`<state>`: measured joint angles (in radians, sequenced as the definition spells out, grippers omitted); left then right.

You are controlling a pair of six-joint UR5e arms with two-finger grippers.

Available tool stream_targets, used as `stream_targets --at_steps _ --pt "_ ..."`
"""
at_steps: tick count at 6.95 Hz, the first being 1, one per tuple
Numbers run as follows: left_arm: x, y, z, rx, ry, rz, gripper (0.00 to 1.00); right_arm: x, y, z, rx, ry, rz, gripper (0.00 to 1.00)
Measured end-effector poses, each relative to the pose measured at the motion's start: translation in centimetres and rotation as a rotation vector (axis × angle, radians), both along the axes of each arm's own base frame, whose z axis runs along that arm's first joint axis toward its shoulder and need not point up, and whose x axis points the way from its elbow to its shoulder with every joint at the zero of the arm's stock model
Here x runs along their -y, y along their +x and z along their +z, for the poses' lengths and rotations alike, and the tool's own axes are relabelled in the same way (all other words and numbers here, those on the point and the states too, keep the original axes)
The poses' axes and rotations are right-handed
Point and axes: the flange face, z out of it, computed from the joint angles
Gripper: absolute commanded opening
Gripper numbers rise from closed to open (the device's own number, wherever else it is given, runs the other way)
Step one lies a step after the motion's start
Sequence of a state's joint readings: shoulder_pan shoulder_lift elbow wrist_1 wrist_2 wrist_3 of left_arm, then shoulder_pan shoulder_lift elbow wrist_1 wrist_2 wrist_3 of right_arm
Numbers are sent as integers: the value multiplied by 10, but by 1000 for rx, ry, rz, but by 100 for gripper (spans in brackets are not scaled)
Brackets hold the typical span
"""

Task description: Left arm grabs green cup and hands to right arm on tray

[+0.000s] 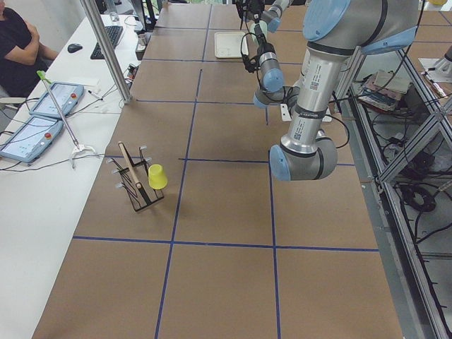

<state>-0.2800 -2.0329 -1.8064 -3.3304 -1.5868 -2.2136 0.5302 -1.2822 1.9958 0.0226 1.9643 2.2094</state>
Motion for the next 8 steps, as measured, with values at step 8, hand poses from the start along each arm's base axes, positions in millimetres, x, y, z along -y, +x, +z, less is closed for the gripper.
stream_targets --at_steps 8 --pt "25 1 21 147 -31 -92 100 20 94 71 -102 -119 214 0"
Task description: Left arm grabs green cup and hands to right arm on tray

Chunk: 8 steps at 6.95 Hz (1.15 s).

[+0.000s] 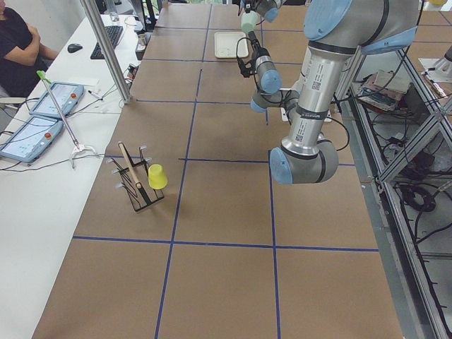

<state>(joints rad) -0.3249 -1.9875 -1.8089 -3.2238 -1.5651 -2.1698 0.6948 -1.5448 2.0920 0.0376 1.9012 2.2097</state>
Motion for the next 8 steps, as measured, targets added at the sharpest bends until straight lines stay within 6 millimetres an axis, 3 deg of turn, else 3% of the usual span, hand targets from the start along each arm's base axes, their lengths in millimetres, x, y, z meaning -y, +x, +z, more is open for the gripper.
stream_targets --at_steps 2,5,6,8 --pt "33 2 5 171 -21 -88 100 29 32 73 -178 -59 155 0" --pt "90 13 20 625 2 -239 100 63 61 215 -590 37 339 0" --pt "103 20 29 815 59 -274 100 76 70 247 -754 102 354 0" --pt "141 13 58 1128 169 -300 100 102 96 288 -1058 283 164 0"
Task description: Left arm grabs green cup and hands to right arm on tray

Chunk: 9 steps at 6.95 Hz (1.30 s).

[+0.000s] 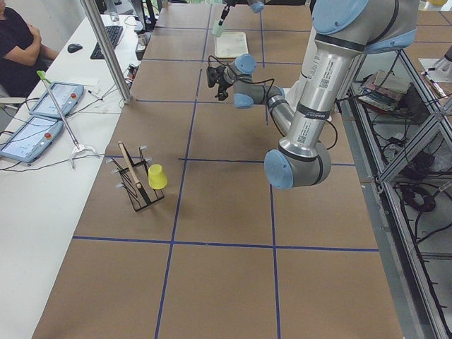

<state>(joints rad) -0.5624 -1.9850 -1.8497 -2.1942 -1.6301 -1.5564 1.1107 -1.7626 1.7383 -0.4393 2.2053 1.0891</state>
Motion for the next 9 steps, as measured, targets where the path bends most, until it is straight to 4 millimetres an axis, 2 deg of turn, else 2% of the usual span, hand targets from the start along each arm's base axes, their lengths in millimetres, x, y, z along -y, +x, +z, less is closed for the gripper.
stream_targets --at_steps 1,2,4,6,8,9 --pt "18 -11 10 85 0 16 100 5 7 11 -53 -50 -106 0" --pt "31 -23 16 129 -3 27 100 10 -1 17 -82 -104 -192 0" --pt "47 -40 26 224 -51 59 100 37 -35 8 -166 -166 -315 0" --pt "55 -49 30 299 -53 92 100 47 -38 11 -234 -136 -378 0" --pt "57 -51 31 310 -52 95 100 45 -49 15 -279 -125 -399 2" --pt "57 -52 31 311 -51 95 100 42 -56 18 -301 -121 -405 8"
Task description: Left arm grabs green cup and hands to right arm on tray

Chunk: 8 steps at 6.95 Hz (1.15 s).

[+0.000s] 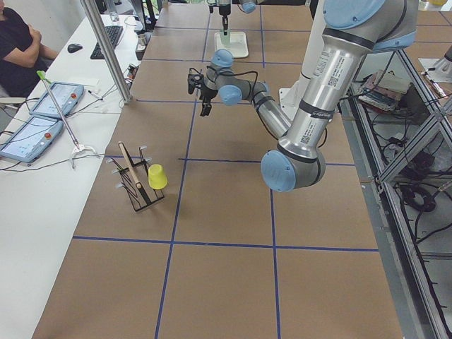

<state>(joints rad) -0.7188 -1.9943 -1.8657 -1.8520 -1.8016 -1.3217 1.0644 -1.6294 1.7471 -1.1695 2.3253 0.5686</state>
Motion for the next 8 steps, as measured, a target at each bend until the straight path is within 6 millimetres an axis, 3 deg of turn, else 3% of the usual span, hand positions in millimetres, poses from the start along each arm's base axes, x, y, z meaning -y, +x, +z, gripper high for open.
stream_targets --at_steps 2,6,8 --pt "0 -1 -1 -2 -1 -2 100 -4 -6 3 -24 11 -5 100" --pt "0 -3 -3 -8 0 -6 100 -10 9 -23 -10 54 20 100" --pt "-4 -15 15 47 44 31 100 -7 55 -59 -10 59 88 100"
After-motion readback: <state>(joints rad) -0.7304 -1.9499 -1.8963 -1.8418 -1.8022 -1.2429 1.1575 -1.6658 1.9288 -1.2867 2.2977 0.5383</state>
